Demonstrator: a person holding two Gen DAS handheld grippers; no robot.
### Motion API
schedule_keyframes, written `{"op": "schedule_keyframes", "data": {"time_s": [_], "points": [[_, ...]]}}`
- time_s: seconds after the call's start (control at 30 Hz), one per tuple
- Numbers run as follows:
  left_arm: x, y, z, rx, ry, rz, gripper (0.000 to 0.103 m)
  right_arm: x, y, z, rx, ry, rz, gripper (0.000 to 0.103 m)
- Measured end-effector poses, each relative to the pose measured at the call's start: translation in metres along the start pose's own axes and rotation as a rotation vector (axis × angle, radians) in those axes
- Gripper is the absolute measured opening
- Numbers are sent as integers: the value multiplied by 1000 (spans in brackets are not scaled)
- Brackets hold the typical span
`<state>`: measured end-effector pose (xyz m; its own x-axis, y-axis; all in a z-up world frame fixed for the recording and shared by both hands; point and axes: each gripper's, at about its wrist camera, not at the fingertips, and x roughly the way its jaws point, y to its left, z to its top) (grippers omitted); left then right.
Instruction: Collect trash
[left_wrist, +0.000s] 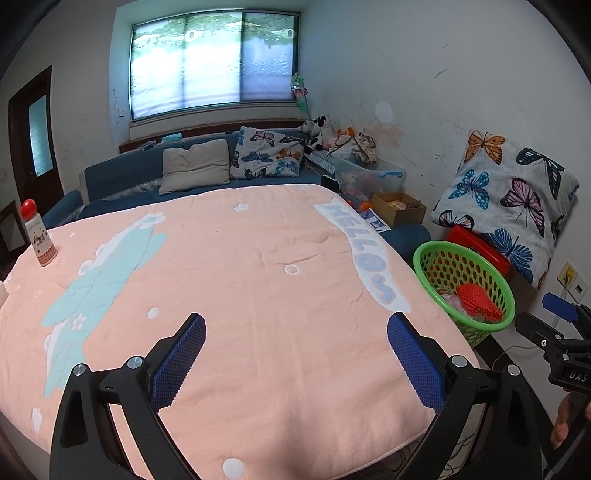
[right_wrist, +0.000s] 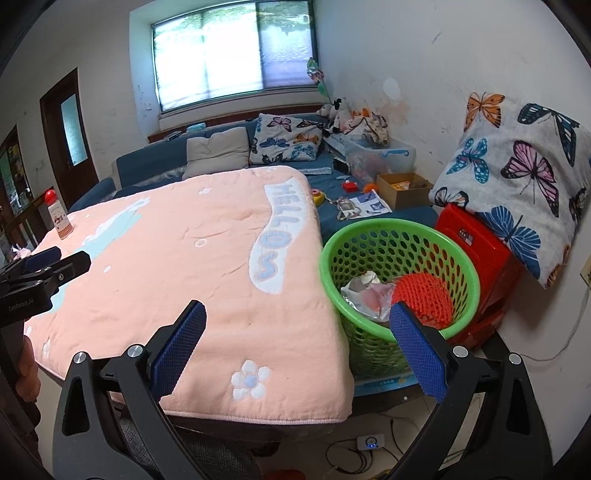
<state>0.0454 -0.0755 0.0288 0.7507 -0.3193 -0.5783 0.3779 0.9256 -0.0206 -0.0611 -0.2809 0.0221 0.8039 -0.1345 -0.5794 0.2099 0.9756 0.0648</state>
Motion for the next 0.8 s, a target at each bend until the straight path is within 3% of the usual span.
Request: {"op": "schedule_keyframes", "data": {"time_s": [0.8], "points": [[-6, 6, -11, -14, -8, 66, 96, 1, 13, -3, -32, 5, 36, 99]]}}
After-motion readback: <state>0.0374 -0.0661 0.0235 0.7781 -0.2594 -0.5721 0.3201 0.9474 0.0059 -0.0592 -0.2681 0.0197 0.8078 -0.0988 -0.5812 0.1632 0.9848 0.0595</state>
